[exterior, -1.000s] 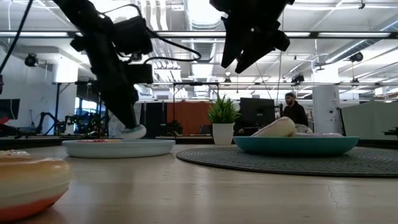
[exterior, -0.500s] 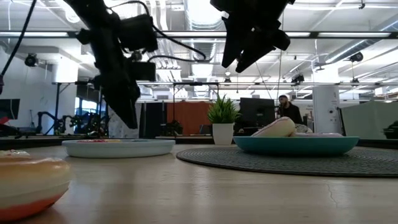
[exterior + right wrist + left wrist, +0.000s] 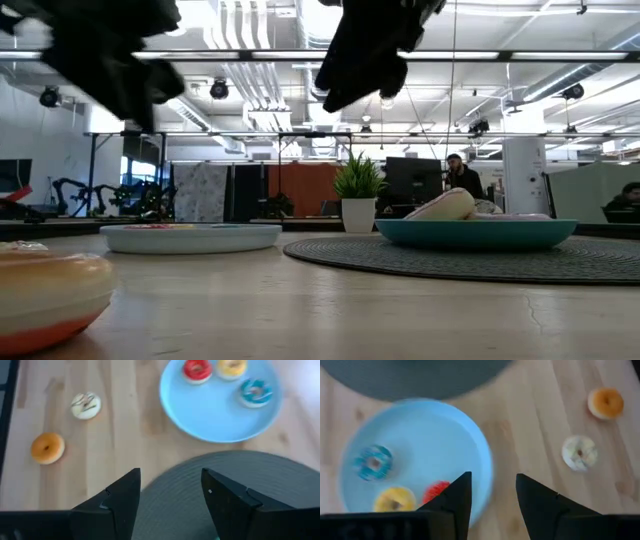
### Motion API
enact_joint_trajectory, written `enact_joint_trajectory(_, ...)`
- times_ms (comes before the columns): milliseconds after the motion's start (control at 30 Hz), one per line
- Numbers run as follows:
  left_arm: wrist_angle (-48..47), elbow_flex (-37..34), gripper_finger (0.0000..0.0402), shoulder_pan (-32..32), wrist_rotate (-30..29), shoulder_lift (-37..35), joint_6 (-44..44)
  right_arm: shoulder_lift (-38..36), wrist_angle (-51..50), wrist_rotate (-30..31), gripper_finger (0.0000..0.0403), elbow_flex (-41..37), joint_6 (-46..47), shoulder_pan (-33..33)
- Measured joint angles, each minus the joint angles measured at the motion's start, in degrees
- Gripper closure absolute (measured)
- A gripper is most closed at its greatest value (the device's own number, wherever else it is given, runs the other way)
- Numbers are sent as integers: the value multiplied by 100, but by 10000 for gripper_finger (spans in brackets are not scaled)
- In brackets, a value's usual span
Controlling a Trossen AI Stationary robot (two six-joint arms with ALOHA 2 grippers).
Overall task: Pick & Place donuts
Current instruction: Put the small white donut on the blue plate
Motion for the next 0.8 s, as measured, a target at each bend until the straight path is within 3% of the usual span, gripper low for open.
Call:
enact_joint_trajectory(133, -43, -195, 274, -961, -613, 28, -876, 225, 77, -479, 200, 38, 33, -17)
enact_joint_trajectory(333, 308, -394, 274, -1901, -1141, 112, -1909, 661, 89, -1021, 200, 265, -666, 162)
enact_joint_trajectory(433, 765, -418, 274, -2132, -1199, 253, -2093, 943, 36, -1039, 200, 500, -725, 205)
enact_joint_trajectory(633, 1611, -409, 274, -2273, -842, 944, -2126, 1278, -467, -948, 200, 1090, 183, 261)
enact_joint_trajectory(800, 2328, -409, 279, -2271, -646, 1433, -2139, 1010, -874, -315, 200, 1071, 411, 465)
